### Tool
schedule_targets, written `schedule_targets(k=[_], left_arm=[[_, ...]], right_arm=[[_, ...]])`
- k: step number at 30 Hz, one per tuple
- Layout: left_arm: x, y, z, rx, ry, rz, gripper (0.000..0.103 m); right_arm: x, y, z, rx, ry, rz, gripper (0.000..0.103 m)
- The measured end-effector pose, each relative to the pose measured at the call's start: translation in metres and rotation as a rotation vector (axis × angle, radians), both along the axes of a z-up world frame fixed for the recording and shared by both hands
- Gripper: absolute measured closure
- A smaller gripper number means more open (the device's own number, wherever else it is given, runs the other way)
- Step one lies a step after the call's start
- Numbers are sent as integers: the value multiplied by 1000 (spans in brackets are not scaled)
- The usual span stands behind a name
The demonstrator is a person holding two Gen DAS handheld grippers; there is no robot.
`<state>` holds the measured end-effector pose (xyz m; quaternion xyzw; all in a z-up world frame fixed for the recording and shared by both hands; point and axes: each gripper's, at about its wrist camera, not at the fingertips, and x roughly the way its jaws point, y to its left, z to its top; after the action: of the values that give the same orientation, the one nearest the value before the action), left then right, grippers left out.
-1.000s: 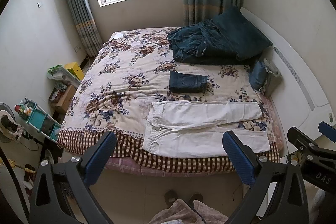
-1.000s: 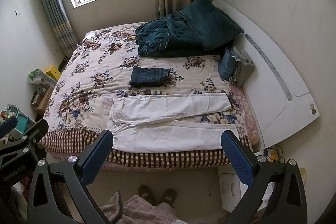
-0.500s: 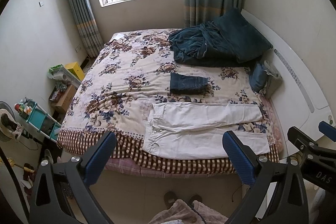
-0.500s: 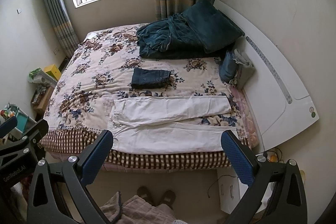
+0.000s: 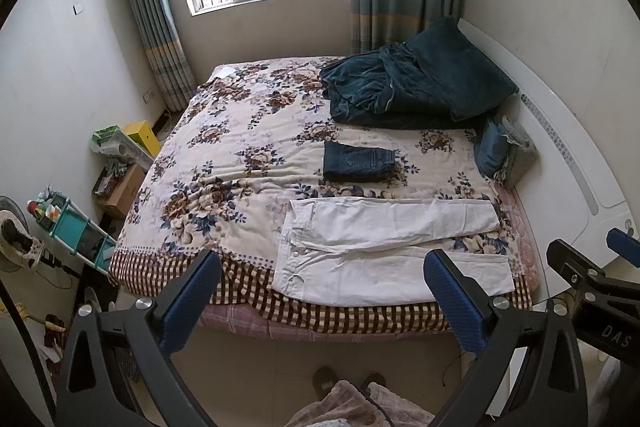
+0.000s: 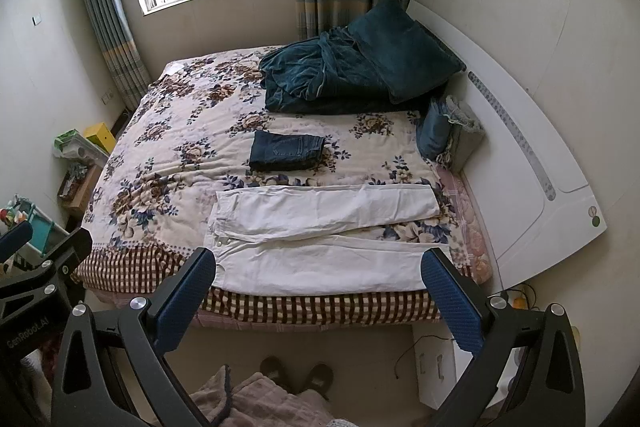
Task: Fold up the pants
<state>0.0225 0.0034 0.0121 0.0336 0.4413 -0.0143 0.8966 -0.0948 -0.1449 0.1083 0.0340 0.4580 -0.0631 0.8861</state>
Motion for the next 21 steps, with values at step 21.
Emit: schedule_targets(k=[21], left_arm=[[81,-2,-71,10,43,12,0]], right_arm=[[90,-12,-78,-55,78,-123,0]])
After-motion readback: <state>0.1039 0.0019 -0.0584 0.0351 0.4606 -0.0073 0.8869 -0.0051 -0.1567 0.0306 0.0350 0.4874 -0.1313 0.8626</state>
